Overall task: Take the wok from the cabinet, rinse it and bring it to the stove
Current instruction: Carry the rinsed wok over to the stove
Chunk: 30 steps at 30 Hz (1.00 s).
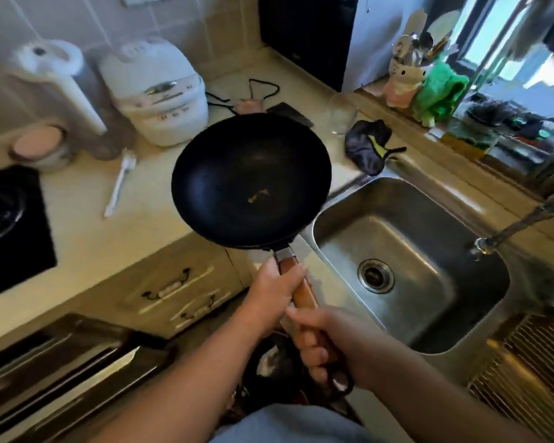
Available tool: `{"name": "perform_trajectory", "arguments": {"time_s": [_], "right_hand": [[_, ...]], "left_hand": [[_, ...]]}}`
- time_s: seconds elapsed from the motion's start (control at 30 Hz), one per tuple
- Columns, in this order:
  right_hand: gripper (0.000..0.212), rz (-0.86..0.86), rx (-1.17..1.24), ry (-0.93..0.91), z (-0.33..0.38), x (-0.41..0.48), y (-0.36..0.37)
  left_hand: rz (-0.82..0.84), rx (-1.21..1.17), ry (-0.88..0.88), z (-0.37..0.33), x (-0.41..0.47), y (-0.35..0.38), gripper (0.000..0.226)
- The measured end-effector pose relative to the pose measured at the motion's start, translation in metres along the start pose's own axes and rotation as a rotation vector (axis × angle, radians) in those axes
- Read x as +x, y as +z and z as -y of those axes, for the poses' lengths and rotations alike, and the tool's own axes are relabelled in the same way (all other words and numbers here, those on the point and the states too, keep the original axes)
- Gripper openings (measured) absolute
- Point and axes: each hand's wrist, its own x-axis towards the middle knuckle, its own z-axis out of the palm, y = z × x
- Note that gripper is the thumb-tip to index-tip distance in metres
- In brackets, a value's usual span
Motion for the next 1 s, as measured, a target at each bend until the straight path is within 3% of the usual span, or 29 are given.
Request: {"name": "perform_trajectory", "arguments": {"time_s": [0.23,0.33,0.63,0.8,1.0], "right_hand": [[0.016,0.081,-0.454,-0.019,-0.007,0.041,0.051],[0.012,0.145,-0.463,0.102,-0.018,0.056,0.080],[0.009,0.451,-0.643,0.175,-0.099,0.077,0.184],[0.011,0.547,-0.697,0.252,-0.169,0.082,0.252],[0.013,0.595,-0.799,0.264,-0.256,0.084,0.340]], "left_hand": [[-0.318,-0.028,-0.013,0.020,-0.036,-0.074,0.008],[-0.434,-0.060,-0.005,0.031,-0.064,-0.107,0.009],[-0.704,-0.106,0.038,0.059,-0.183,-0.201,0.019],[-0.795,-0.146,0.021,0.078,-0.270,-0.259,0.026],[-0.874,-0.223,0.027,0.118,-0.368,-0.334,0.018]]}}
